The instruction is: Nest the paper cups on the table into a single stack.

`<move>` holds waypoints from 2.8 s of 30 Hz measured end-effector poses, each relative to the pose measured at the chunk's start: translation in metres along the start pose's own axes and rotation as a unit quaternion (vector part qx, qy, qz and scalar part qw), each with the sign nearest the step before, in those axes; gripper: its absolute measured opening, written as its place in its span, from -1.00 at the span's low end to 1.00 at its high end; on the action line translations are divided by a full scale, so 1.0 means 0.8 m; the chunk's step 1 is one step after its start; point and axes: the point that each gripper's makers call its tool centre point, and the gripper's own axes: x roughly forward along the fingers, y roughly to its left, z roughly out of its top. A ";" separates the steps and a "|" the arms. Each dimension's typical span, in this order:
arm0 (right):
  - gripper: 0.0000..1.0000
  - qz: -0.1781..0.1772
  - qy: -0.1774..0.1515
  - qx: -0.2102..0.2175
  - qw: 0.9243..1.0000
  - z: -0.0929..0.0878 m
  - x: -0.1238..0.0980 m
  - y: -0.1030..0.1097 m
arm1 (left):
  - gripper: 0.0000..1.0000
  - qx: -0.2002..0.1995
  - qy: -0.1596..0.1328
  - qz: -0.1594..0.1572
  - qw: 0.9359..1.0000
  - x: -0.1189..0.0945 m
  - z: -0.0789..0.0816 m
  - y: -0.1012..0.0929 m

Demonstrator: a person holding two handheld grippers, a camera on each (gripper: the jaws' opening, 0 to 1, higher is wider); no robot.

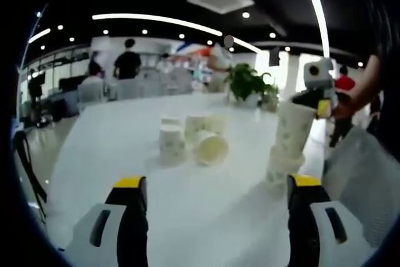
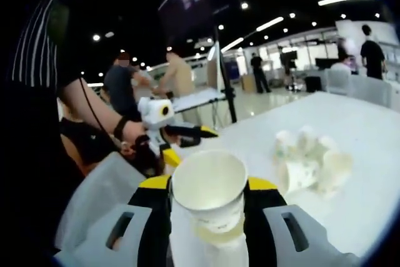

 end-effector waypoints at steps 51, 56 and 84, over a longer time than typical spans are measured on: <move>-0.07 -0.012 0.056 -0.021 0.998 -0.050 0.002 -0.008 | 0.79 -0.007 0.002 0.003 1.000 -0.002 -0.003 0.001; -0.10 -0.028 0.070 -0.023 0.997 -0.061 -0.001 -0.016 | 0.80 -0.009 0.003 0.003 1.000 -0.003 -0.004 -0.001; -0.12 -0.047 0.074 -0.020 0.996 -0.064 -0.008 -0.028 | 0.77 -0.004 -0.001 0.005 1.000 -0.007 0.003 0.002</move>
